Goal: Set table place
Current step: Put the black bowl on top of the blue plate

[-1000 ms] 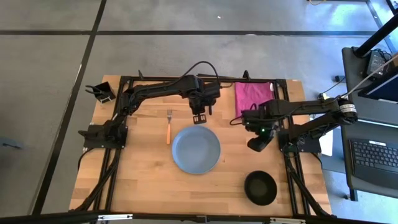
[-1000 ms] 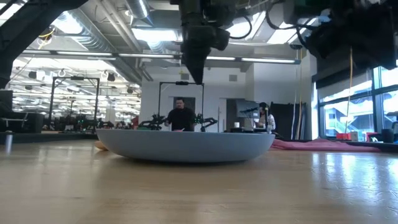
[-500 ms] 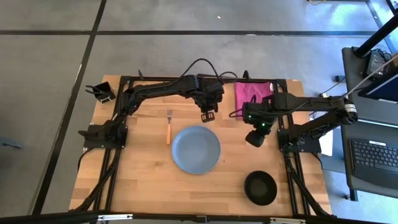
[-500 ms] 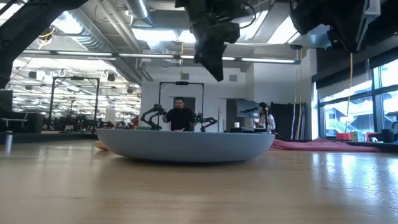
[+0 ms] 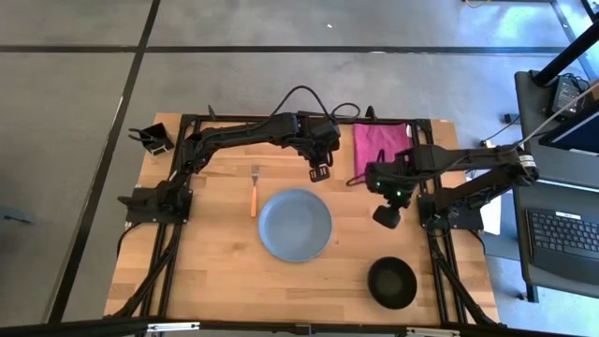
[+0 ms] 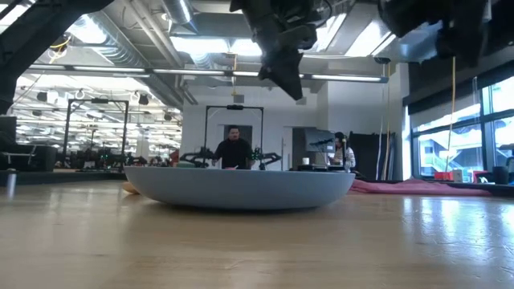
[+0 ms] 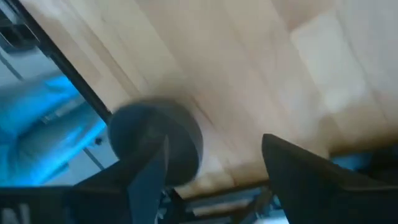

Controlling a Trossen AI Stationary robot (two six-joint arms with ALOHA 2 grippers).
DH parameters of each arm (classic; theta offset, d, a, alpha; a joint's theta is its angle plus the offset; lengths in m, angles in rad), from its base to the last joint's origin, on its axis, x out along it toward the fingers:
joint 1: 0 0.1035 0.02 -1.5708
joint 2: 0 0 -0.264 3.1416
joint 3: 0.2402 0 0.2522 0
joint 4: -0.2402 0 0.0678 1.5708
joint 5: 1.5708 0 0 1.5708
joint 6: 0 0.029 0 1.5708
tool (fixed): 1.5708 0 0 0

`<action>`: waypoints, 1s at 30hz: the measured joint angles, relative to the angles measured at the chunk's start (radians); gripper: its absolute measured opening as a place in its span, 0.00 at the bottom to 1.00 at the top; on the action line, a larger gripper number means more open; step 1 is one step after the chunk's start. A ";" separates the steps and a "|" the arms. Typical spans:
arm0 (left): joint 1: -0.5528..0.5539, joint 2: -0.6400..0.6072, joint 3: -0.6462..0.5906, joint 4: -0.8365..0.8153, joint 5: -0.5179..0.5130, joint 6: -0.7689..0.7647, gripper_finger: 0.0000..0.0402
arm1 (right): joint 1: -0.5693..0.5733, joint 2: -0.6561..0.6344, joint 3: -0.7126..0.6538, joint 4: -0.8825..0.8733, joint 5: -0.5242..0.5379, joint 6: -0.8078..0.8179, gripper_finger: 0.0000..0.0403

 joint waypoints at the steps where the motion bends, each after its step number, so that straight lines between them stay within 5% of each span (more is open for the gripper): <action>1: 0.000 0.000 0.000 0.003 0.000 0.000 0.08 | 0.018 0.000 0.000 -0.019 -0.001 0.005 0.65; 13: 0.000 0.000 0.000 0.023 0.000 0.000 0.08 | 0.281 0.001 -0.012 -0.027 0.046 0.116 0.61; 30: -0.047 0.001 0.000 0.110 0.005 -0.086 0.08 | 0.534 0.002 -0.266 0.276 0.071 0.450 0.61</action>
